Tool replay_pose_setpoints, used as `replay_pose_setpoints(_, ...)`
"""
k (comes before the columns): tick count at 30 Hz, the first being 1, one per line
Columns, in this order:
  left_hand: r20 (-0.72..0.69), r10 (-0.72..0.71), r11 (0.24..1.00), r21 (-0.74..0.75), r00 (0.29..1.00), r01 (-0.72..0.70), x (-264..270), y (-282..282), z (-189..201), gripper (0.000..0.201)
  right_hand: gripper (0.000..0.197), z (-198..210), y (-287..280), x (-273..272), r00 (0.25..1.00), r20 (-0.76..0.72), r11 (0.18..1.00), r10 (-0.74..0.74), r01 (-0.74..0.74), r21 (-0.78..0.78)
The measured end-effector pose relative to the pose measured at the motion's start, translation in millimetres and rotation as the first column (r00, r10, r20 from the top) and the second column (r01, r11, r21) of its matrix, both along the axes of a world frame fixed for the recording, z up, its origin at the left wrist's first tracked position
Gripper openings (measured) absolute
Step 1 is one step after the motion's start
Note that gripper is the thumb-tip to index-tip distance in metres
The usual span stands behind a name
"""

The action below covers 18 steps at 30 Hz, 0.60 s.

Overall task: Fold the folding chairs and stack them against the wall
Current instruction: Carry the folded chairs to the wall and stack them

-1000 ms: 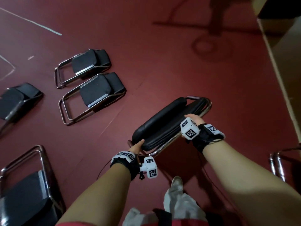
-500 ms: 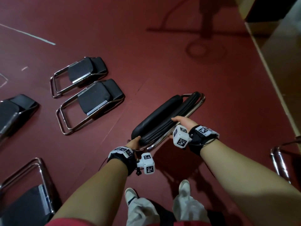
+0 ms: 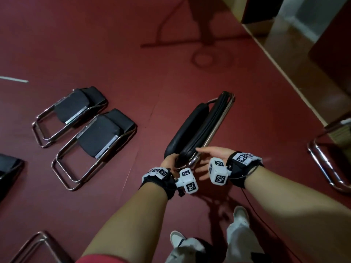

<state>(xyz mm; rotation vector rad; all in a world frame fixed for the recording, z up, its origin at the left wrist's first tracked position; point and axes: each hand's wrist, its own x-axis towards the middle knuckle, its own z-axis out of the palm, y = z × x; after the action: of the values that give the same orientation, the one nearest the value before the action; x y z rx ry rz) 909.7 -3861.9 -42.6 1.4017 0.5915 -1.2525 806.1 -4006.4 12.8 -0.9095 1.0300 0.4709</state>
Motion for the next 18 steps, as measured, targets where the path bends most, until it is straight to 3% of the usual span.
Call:
replay_pose_setpoints(5, 0.026, -0.160, 0.987, 0.014, 0.987, 0.159, 27.8, 14.7, 0.6, 0.023, 0.029, -11.6, 19.7, 30.6, 0.998, 0.026, 0.999, -0.050, 0.050, -0.012)
replay_pose_setpoints(8, 0.045, -0.323, 0.943, 0.100, 0.945, 0.317, 49.3, 18.9, 4.3, 0.016, 0.024, -13.6, 18.0, 49.4, 0.996, 0.012, 0.996, -0.085, 0.086, -0.019)
replay_pose_setpoints(11, 0.040, -0.461, 0.878, 0.169, 0.887, 0.449, 69.7, 17.0, 6.5, 0.017, 0.036, -21.1, 13.0, 61.7, 0.992, -0.006, 0.992, -0.128, 0.128, -0.013)
replay_pose_setpoints(14, 0.079, -0.528, 0.831, 0.251, 0.845, 0.496, 86.0, 5.6, 14.0, 0.026, 0.048, -33.4, -2.0, 64.9, 0.989, 0.002, 0.987, -0.149, 0.149, -0.051)
replay_pose_setpoints(18, 0.119, -0.574, 0.802, 0.278, 0.810, 0.528, 104.4, -36.4, 23.6, 0.018, 0.043, -27.5, -43.2, 53.1, 0.986, -0.043, 0.982, -0.161, 0.156, -0.102)
